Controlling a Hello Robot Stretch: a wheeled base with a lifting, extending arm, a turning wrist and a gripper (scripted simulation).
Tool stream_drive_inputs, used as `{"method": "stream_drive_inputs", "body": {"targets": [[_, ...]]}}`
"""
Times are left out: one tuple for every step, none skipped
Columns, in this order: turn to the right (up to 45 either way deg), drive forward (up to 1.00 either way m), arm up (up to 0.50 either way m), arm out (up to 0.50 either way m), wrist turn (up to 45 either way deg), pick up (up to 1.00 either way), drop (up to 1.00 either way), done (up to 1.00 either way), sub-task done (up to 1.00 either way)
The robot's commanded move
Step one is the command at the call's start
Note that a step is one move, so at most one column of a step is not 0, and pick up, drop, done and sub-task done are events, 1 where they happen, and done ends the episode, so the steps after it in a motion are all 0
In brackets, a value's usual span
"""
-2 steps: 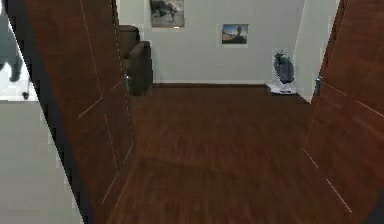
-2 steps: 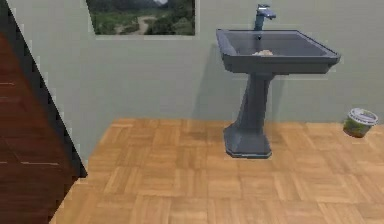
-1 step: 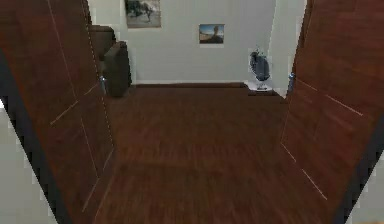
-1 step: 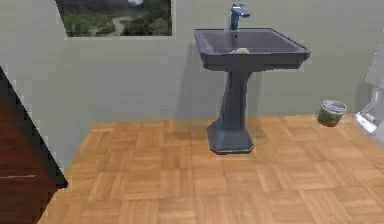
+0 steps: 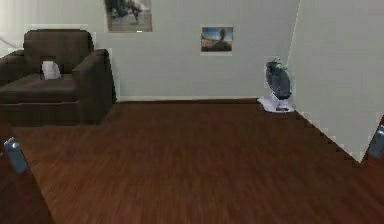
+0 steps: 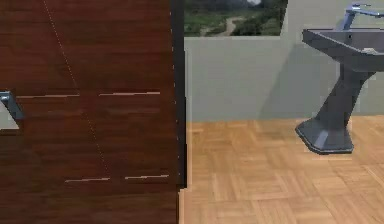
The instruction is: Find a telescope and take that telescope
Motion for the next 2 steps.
{"method": "stream_drive_inputs", "body": {"targets": [[0.0, 1.00, 0.00, 0.00, 0.0, 0.00, 0.00, 0.00, 0.00], [6.0, 0.00, 0.00, 0.00, 0.0, 0.00, 0.00, 0.00, 0.00]]}}
